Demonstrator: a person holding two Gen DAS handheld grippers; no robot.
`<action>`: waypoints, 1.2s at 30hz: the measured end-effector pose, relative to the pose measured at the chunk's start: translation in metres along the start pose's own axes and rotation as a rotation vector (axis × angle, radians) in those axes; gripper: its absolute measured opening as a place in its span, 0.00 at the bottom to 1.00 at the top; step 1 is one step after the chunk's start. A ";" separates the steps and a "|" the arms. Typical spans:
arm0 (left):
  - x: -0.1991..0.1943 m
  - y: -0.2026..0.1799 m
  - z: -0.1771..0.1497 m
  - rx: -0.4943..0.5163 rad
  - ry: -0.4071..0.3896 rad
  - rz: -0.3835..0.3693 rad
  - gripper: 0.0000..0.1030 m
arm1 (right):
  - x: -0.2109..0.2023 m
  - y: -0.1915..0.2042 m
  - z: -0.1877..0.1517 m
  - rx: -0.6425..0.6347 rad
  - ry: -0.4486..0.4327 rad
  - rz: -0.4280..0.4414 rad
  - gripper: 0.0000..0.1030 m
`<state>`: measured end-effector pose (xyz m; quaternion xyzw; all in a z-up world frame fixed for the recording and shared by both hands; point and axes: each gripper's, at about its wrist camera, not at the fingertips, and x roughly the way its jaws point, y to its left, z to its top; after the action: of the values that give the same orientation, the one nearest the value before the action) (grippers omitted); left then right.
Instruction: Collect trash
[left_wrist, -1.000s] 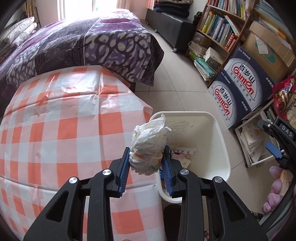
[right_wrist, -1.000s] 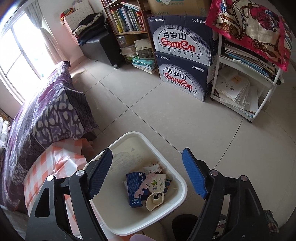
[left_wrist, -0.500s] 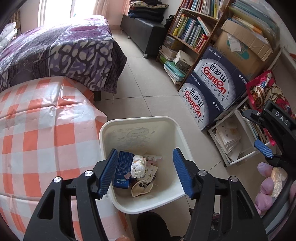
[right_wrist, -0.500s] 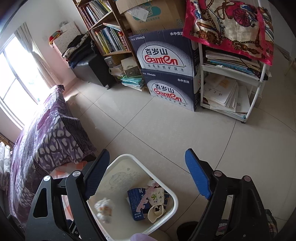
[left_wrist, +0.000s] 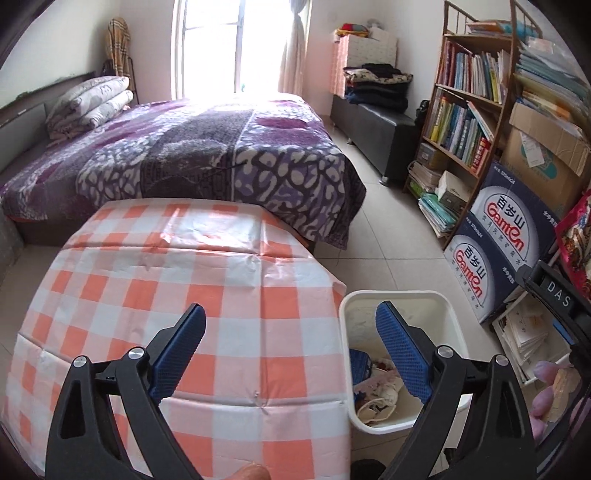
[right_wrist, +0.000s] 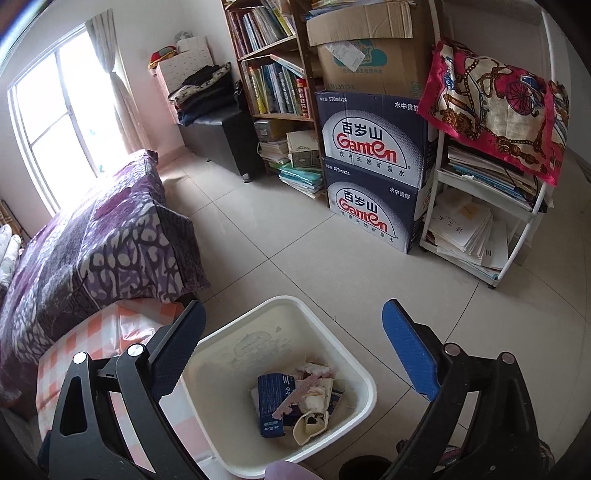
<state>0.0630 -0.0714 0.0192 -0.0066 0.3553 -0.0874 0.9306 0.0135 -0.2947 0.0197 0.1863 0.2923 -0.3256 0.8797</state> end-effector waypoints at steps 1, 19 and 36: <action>-0.004 0.008 -0.001 -0.009 -0.020 0.038 0.90 | -0.004 0.009 -0.006 -0.034 -0.012 0.008 0.92; -0.030 0.117 -0.033 -0.131 -0.075 0.295 0.93 | -0.054 0.118 -0.082 -0.369 -0.118 0.156 0.93; -0.030 0.156 -0.043 -0.193 -0.041 0.349 0.93 | -0.063 0.154 -0.109 -0.430 -0.086 0.230 0.93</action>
<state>0.0375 0.0893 -0.0051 -0.0359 0.3389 0.1101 0.9337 0.0371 -0.0979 -0.0024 0.0128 0.2938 -0.1612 0.9421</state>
